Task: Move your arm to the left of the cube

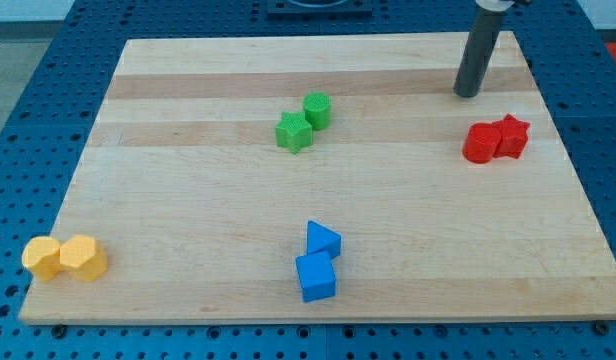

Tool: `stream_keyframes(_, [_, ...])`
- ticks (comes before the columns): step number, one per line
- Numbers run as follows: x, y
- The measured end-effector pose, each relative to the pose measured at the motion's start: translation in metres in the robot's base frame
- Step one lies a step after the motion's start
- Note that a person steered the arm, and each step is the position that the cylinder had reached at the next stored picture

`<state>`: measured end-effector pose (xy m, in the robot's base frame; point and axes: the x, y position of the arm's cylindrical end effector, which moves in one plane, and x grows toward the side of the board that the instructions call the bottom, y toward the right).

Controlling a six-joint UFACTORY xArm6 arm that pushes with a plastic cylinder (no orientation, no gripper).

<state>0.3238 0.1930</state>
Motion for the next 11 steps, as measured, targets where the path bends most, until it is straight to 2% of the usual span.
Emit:
stream_keyframes(2, [0.011,-0.032])
stream_keyframes(3, [0.043,-0.07])
stream_keyframes(5, [0.108,-0.085])
stream_keyframes(6, [0.132,-0.157])
stream_keyframes(7, [0.175,-0.238])
stream_keyframes(8, [0.223,-0.293])
stream_keyframes(9, [0.271,-0.289])
stream_keyframes(11, [0.288,-0.204])
